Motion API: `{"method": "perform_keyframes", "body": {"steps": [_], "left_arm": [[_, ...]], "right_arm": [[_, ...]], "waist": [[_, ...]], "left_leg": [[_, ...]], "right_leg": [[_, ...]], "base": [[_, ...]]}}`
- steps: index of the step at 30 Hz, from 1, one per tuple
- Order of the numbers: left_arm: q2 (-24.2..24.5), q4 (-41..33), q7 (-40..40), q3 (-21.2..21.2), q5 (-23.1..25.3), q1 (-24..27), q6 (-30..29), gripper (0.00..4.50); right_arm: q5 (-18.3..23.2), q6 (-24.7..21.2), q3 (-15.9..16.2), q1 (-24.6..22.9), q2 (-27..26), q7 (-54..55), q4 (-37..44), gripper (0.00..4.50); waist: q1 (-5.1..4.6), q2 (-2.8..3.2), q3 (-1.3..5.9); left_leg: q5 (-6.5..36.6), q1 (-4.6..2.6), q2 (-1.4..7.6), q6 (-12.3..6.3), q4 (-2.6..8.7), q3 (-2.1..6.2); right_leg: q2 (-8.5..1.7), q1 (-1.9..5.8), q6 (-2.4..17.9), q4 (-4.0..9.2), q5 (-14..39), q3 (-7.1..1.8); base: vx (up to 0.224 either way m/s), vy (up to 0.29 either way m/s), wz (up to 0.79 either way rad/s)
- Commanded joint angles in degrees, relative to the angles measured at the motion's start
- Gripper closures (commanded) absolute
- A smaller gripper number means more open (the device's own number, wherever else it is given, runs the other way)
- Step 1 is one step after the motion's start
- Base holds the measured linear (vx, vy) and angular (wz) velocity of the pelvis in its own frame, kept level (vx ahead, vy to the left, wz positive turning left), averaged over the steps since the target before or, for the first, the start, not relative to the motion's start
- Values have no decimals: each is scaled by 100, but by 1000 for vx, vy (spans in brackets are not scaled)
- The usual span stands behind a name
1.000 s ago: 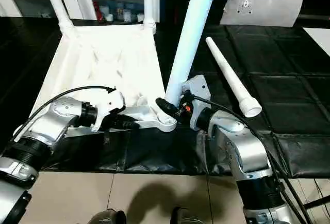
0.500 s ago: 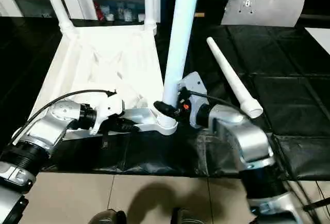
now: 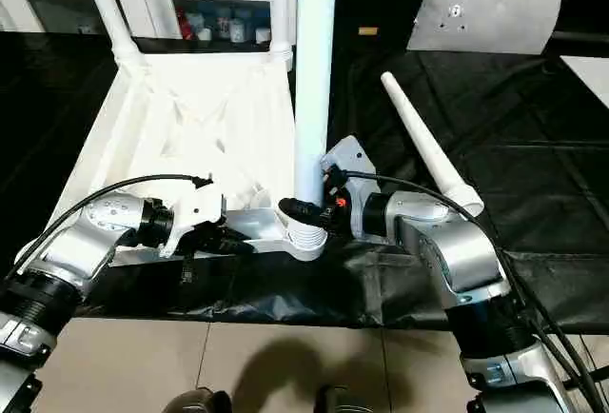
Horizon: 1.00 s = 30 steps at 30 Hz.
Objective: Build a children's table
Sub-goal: Insert table leg to table base
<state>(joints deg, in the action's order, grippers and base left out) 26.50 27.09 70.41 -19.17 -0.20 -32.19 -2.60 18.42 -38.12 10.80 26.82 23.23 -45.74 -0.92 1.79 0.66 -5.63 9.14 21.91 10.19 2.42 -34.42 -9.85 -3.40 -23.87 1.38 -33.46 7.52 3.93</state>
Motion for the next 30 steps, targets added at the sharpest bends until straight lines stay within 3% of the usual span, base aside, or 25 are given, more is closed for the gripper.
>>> {"method": "perform_keyframes", "body": {"steps": [1, 6, 7, 9, 12, 13, 14, 16, 18, 20, 21, 24, 25, 26, 28, 29, 30], "left_arm": [[-33, -190, 78, -111, 15, 43, 15, 450], [-130, -25, -181, 79, -42, -27, -37, 450], [-137, -7, -197, 99, -56, -33, -54, 450], [-171, 63, -224, 170, -121, -60, -88, 450], [-181, 83, -233, 184, -131, -70, -92, 450], [-217, 133, -275, 238, -176, -107, -109, 450], [-241, 157, -298, 272, -207, -126, -115, 450], [-267, 183, -321, 301, -227, -148, -127, 450], [-280, 209, -330, 304, -216, -168, -130, 450], [-285, 223, -332, 298, -204, -179, -130, 450], [-291, 223, -326, 297, -206, -179, -137, 450], [-301, 200, -320, 293, -207, -169, -156, 450], [-305, 174, -316, 286, -204, -152, -164, 450], [-304, 171, -311, 285, -199, -147, -160, 450], [-271, 111, -243, 255, -166, -109, -148, 450], [-271, 111, -243, 255, -166, -109, -148, 450], [-217, 62, -160, 195, -115, -95, -98, 450]], "right_arm": [[-50, -114, 42, -128, 6, 30, -292, 260], [225, 33, -360, -403, -190, 100, -463, 260], [281, 52, -422, -448, -225, 101, -477, 260], [400, 277, -593, -717, -351, 108, -545, 260], [392, 380, -605, -799, -378, 117, -553, 260], [339, 608, -594, -985, -451, 163, -503, 260], [261, 761, -557, -1082, -484, 227, -467, 260], [148, 962, -496, -1198, -519, 265, -416, 260], [-7, 1162, -378, -1285, -510, 293, -372, 260], [-205, 1378, -216, -1339, -455, 279, -362, 260], [-507, 1652, 20, -1348, -353, 298, -459, 260], [-736, 1857, 209, -1338, -258, 281, -590, 260], [-791, 1916, 254, -1331, -233, 260, -642, 260], [-796, 1927, 258, -1324, -237, 245, -661, 261], [-853, 1999, 319, -1219, -227, 127, -774, 261], [-853, 1999, 319, -1219, -227, 127, -774, 261], [-888, 2060, 441, -1055, -202, -50, -904, 261]], "waist": [[7, -13, 464], [13, 27, 448], [10, 7, 447], [12, 72, 439], [14, 60, 449], [22, 132, 440], [10, 153, 420], [2, 108, 416], [2, 140, 392], [-40, 135, 337], [-47, 138, 328], [-77, 152, 315], [-106, 102, 294], [-122, 139, 301], [-170, 148, 281], [-209, 163, 260], [-257, 149, 203]], "left_leg": [[1570, -131, 233, -102, 386, 89], [1696, -141, 225, -96, 386, 94], [1712, -138, 224, -101, 390, 97], [1811, -152, 230, -103, 407, 100], [1792, -143, 233, -133, 419, 110], [1818, -151, 232, -127, 427, 125], [1965, -153, 230, -103, 430, 117], [2078, -162, 208, -88, 429, 119], [2197, -183, 203, -74, 433, 130], [2512, -244, 171, -40, 429, 148], [2627, -284, 158, -18, 409, 158], [2764, -301, 168, 9, 425, 185], [2850, -301, 165, -8, 430, 192], [2910, -290, 174, -6, 447, 216], [3066, -297, 200, -24, 477, 243], [3278, -342, 217, -11, 484, 250], [3484, -343, 228, 7, 506, 275]], "right_leg": [[-442, 282, 776, 479, 2680, -254], [-446, 274, 750, 515, 2808, -242], [-443, 275, 734, 520, 2843, -236], [-432, 269, 751, 547, 2768, -231], [-434, 282, 807, 515, 2636, -225], [-438, 284, 829, 503, 2647, -223], [-435, 263, 800, 544, 2730, -218], [-440, 270, 723, 566, 2960, -203], [-444, 246, 613, 605, 3262, -187], [-427, 213, 424, 693, 3822, -130], [-443, 198, 311, 740, 4089, -109], [-431, 190, 206, 765, 4206, -78], [-431, 192, 175, 795, 4252, -54], [-437, 223, 171, 782, 4214, -35], [-438, 228, 220, 790, 4058, -1], [-437, 209, 249, 810, 3986, 37], [-449, 221, 245, 817, 3966, 98]], "base": [[0, 0, 0], [0, 0, 0], [0, 0, 0], [0, 0, 0], [0, 0, 0], [0, 0, 0], [0, 0, 0], [0, 0, 0], [0, 0, 0], [0, 0, 0], [0, 0, 0], [0, 0, 0], [0, 0, 0], [0, 0, 0], [0, 0, 0], [0, 0, 0], [0, 0, 0]]}}
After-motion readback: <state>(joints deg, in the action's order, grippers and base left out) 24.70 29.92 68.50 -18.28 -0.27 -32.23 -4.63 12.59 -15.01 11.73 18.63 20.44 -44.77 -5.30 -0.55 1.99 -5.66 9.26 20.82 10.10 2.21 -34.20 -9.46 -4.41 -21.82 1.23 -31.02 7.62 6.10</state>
